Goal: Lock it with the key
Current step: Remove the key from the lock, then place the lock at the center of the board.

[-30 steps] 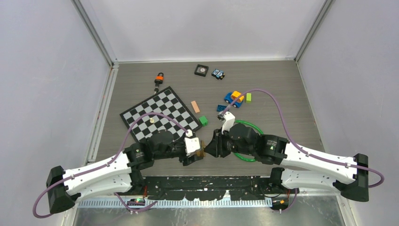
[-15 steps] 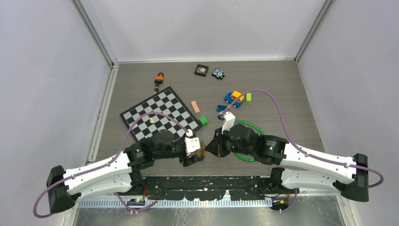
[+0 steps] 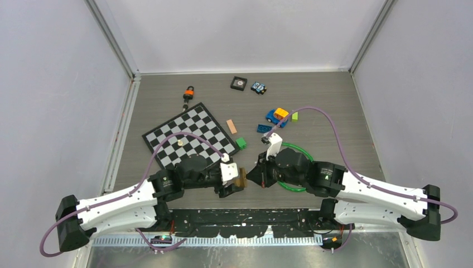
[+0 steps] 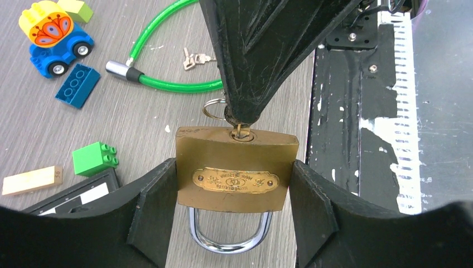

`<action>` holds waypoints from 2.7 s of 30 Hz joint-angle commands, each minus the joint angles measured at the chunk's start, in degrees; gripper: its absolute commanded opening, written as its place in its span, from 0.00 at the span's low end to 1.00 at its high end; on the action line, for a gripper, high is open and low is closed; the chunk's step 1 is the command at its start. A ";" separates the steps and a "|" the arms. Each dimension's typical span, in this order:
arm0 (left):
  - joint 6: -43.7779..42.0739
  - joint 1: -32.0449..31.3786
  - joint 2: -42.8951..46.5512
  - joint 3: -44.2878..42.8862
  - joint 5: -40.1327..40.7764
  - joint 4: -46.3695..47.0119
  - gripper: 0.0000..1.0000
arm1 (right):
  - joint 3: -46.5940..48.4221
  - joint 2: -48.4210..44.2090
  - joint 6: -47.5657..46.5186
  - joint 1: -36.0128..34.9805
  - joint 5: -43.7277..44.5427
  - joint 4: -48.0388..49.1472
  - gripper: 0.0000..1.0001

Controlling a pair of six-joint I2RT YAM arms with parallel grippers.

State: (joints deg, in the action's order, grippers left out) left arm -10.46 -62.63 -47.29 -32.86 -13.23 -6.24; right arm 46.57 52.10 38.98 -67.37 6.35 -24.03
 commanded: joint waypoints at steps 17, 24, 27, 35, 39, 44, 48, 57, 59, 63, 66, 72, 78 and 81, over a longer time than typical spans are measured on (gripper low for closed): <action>3.57 -0.25 -2.65 0.37 5.51 -5.10 0.00 | 0.98 -15.72 -2.55 0.14 11.87 -13.88 0.01; 4.43 -0.29 -1.83 0.78 7.01 -5.10 0.00 | -0.24 -17.98 -1.75 0.17 13.12 -16.57 0.01; 6.83 -0.30 -3.54 0.23 8.35 -4.51 0.00 | -1.53 -15.56 -0.38 0.16 14.19 -16.58 0.01; 14.02 -0.32 -10.52 0.34 7.91 3.93 0.00 | -2.77 2.83 5.56 3.15 4.53 -11.08 0.04; 16.14 -0.39 -13.05 1.09 9.79 7.87 0.00 | -5.08 8.12 7.35 6.18 0.10 -3.54 0.08; 17.31 -0.37 -14.20 2.23 8.73 11.31 0.00 | -7.30 10.55 8.62 9.79 -8.75 4.53 0.31; 17.37 -0.36 -14.87 2.20 8.50 11.67 0.00 | -6.02 11.18 7.96 11.11 -6.59 -0.93 0.51; 18.63 -0.38 -18.10 1.07 9.36 11.98 0.38 | -5.20 2.30 7.79 11.21 6.48 -9.83 0.53; 19.84 -0.37 -18.61 0.70 10.77 11.91 0.75 | -5.54 0.36 7.88 11.21 7.59 -10.74 0.53; 20.62 -0.38 -18.08 0.22 12.71 11.33 1.00 | -6.33 -1.68 8.53 11.21 9.27 -12.33 0.53; 21.44 -0.37 -17.04 -0.08 16.53 9.88 1.00 | -6.83 -1.58 9.11 11.21 10.26 -13.45 0.53; 28.09 -0.39 -14.44 -3.79 27.94 -1.24 1.00 | -4.18 4.33 11.06 11.32 11.52 -17.68 0.52; 40.76 4.59 -14.07 -11.64 32.40 -18.26 1.00 | 0.61 8.78 9.95 11.30 17.14 -21.44 0.54; 43.94 6.13 -11.16 -9.97 31.98 -16.68 1.00 | 0.54 7.17 9.10 11.30 20.61 -21.11 0.64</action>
State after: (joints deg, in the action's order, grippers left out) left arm 25.54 -58.72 -62.13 -42.70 16.32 -18.00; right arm 44.64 61.14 48.36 -56.38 19.66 -44.01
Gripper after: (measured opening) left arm 0.994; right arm 0.599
